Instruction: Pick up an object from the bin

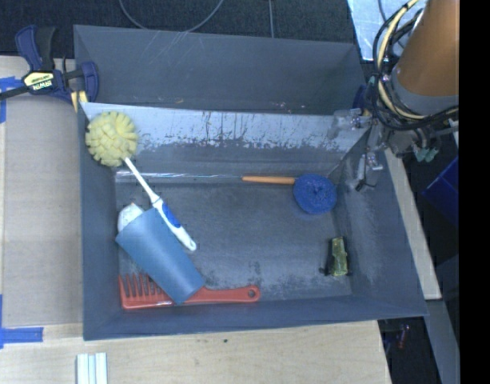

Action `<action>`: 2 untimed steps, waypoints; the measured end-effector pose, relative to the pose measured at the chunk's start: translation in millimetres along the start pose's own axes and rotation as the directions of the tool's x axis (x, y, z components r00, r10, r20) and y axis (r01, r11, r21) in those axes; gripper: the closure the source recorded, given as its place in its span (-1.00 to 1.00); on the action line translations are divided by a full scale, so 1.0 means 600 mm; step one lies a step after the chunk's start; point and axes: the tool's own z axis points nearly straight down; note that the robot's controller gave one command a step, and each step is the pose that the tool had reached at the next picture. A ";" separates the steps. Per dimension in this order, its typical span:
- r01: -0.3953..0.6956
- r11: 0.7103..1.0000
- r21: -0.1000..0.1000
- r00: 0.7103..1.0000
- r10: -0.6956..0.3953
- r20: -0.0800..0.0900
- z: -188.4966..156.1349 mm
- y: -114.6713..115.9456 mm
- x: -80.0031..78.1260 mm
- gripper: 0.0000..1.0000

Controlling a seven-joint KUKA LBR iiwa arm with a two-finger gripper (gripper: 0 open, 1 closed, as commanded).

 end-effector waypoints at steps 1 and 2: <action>-0.128 0.992 -0.001 0.992 0.128 -0.004 0.155 -0.007 0.012 -1.00; -0.120 0.993 0.000 0.993 0.120 0.000 0.179 0.000 0.009 -1.00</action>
Offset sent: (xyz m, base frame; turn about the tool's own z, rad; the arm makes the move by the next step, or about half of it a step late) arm -0.0002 0.0063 -0.0677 0.0799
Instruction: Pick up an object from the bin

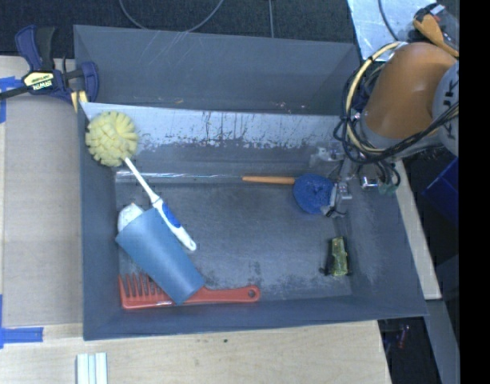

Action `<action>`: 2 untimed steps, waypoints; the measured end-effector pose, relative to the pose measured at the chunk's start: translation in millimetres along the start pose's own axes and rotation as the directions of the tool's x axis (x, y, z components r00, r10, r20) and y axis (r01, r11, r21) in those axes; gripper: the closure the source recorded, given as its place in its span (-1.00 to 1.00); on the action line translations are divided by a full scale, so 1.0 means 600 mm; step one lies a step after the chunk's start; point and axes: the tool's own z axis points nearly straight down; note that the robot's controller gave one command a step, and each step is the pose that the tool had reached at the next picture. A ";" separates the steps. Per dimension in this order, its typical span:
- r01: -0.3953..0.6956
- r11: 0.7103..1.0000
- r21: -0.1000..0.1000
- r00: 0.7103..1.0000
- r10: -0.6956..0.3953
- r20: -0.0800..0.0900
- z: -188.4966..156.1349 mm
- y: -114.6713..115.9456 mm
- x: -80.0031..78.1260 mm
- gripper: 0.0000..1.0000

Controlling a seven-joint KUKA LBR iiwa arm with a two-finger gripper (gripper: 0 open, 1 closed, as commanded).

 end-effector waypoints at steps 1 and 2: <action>-0.126 0.992 0.000 0.992 0.126 -0.018 0.113 0.024 -0.009 -1.00; -0.249 0.968 0.001 0.968 0.249 0.011 0.075 0.029 0.009 1.00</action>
Offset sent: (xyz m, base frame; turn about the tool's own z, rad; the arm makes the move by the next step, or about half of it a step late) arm -0.0062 0.0175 -0.0466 0.2545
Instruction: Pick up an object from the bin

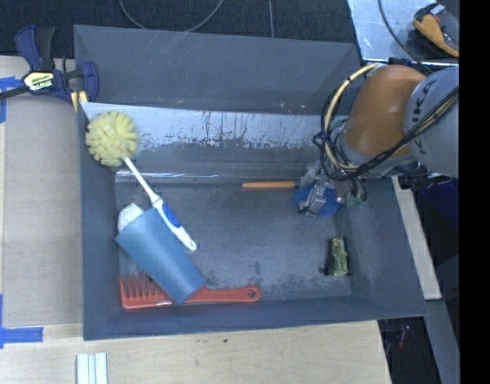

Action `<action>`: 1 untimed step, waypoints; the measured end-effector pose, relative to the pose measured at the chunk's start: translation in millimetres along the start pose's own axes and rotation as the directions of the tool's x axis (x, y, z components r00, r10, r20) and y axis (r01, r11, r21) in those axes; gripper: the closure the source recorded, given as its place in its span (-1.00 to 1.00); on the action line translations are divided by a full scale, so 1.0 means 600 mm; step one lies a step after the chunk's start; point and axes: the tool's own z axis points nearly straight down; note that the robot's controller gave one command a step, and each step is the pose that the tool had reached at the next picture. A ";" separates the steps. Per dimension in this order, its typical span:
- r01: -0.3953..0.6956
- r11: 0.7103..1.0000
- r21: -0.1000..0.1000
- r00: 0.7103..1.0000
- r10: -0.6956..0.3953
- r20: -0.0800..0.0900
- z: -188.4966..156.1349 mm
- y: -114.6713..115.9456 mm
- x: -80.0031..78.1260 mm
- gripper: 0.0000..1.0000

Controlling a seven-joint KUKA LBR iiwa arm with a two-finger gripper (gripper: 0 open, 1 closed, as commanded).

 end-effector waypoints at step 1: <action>0.001 1.000 0.000 1.000 -0.001 0.000 -0.001 0.000 0.000 1.00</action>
Offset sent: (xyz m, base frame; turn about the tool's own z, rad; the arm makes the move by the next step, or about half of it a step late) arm 0.0010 0.0002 0.0827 0.0168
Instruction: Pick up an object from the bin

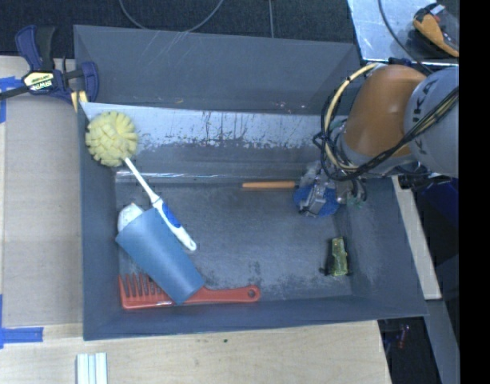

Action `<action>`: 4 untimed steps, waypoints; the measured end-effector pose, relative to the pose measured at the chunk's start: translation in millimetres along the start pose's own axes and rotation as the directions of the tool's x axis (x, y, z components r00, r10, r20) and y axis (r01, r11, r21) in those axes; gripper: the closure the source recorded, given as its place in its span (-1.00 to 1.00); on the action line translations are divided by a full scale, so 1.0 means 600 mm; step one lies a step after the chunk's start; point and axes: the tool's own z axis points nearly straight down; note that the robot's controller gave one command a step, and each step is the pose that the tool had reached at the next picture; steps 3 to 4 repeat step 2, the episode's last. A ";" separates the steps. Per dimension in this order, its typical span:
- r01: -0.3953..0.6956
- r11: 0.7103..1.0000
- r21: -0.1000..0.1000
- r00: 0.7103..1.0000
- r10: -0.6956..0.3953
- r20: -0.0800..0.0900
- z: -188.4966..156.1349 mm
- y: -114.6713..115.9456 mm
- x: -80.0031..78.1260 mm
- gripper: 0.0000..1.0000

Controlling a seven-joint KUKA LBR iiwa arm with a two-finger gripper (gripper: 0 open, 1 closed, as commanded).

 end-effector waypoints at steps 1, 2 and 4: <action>-0.016 1.000 -0.001 1.000 0.016 0.013 -0.146 -0.001 -0.012 1.00; -0.065 0.998 0.000 0.998 0.065 -0.001 -0.215 -0.033 -0.026 1.00; -0.065 0.998 0.000 0.998 0.065 -0.001 -0.215 -0.033 -0.026 1.00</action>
Offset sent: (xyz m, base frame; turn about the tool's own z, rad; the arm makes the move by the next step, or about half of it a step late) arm 0.0048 -0.0204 0.1257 0.0664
